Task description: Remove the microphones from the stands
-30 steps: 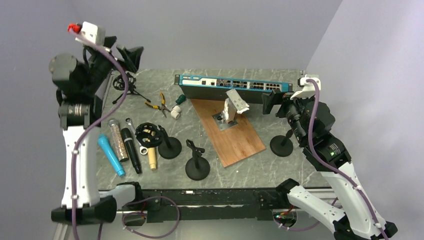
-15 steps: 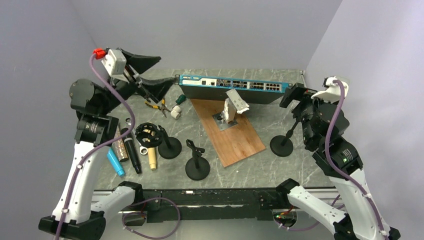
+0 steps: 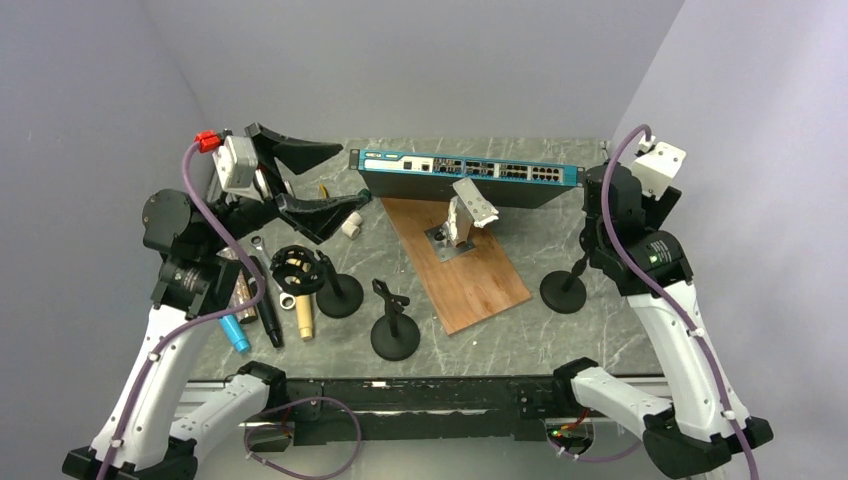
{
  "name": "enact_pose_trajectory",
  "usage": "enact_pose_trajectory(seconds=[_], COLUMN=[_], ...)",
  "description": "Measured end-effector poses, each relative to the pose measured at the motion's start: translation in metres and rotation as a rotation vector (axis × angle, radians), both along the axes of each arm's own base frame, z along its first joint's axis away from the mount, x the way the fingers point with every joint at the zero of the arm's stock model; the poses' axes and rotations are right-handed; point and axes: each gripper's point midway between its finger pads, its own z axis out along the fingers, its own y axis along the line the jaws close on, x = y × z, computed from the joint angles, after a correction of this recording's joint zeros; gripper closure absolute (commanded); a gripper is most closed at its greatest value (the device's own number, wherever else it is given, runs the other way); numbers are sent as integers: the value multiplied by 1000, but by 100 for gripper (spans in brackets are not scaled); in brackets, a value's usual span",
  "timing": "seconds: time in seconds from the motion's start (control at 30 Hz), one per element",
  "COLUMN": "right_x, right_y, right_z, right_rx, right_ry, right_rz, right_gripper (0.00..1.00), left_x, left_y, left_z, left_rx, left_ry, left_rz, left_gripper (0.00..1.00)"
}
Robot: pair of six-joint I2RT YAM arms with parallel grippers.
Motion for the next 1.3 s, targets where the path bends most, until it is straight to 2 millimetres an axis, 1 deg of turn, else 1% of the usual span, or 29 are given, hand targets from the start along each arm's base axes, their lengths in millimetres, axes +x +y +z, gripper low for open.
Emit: enact_pose_trajectory(seconds=[0.13,0.23,0.3,0.43,0.5,0.57,0.6,0.77,0.8,0.9,0.97,1.07,1.1,1.17,1.3], right_x=[-1,-2,-2,-2,-3,-5,-5,-2,-1,-5,0,-1,-1,2,8], right_y=[-13,-16,-16,-17,-17,-19,-20,-23,-24,-24,-24,-19,-16,-12,-2], right_z=[-15,-26,-32,-36,-43,-51,-59,-98,-106,-128,-127,-123,-119,-100,-46], right_rx=[24,48,69,119,135,151,158,184,190,193,194,193,194,196,211], right_ry=[50,75,76,28,19,12,16,61,76,156,153,188,198,189,87], right_rz=[-47,-58,-68,-89,-97,-113,-126,-154,-156,-154,-152,-107,-85,-42,56], right_gripper=[46,51,51,55,55,54,53,49,46,32,19,2,0,0,0], left_x=[-9,-20,-27,-38,-41,-42,-41,-39,-39,-39,-38,-35,-34,-29,-18], left_y=[1,2,3,5,5,4,3,3,3,4,4,4,5,7,16], left_z=[-4,-7,-8,-9,-11,-14,-19,-24,-25,-25,-25,-26,-26,-26,-23], left_rx=[15,30,38,43,43,48,53,65,66,66,65,65,64,60,37], left_ry=[-5,-21,-37,-66,-71,-65,-55,-45,-44,-43,-42,-33,-28,-13,1], left_rz=[1,1,1,1,-1,-5,-7,-1,2,10,15,23,31,57,145], left_gripper=[1,1,0,1,1,1,1,1,1,1,1,1,1,0,0])
